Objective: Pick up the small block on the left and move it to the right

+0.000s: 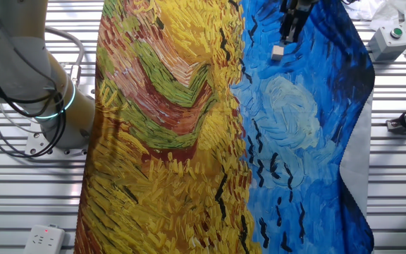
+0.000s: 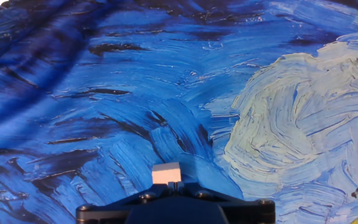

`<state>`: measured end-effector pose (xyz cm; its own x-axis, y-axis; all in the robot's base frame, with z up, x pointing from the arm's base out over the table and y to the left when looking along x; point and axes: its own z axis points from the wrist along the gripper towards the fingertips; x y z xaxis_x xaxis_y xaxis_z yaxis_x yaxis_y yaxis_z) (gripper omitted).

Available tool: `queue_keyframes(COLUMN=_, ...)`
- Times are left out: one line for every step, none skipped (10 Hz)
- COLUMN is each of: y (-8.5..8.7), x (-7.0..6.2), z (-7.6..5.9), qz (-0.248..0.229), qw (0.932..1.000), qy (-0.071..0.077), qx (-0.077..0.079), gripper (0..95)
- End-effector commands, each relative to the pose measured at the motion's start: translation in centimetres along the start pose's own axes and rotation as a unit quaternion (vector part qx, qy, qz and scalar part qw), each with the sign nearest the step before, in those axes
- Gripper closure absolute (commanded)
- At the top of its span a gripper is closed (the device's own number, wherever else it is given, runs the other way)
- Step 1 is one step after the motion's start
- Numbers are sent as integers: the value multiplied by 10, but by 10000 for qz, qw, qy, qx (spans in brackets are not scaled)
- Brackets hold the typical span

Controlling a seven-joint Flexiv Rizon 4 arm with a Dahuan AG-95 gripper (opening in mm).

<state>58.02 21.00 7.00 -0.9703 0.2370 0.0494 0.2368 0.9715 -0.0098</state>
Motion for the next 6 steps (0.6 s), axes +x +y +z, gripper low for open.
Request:
queue_keyframes(y=0, x=0, z=0, qz=-5, qw=10000, qy=-5, qx=-3, gripper=950)
queue_keyframes(y=0, x=0, z=0, qz=-40, qw=10000, qy=-44, qx=-14, gripper=950)
queue_keyframes(y=0, x=1, z=0, qz=-289, qw=9995, qy=-107, qx=-26, gripper=950)
queue_keyframes(y=-1, x=2, z=1, qz=-320, qw=9994, qy=-97, qx=-28, gripper=950)
queue_keyframes(y=-1, x=3, z=1, qz=-403, qw=9991, qy=-101, qx=-27, gripper=950)
queue_keyframes(y=-2, x=5, z=1, qz=-468, qw=9989, qy=-98, qx=-28, gripper=950)
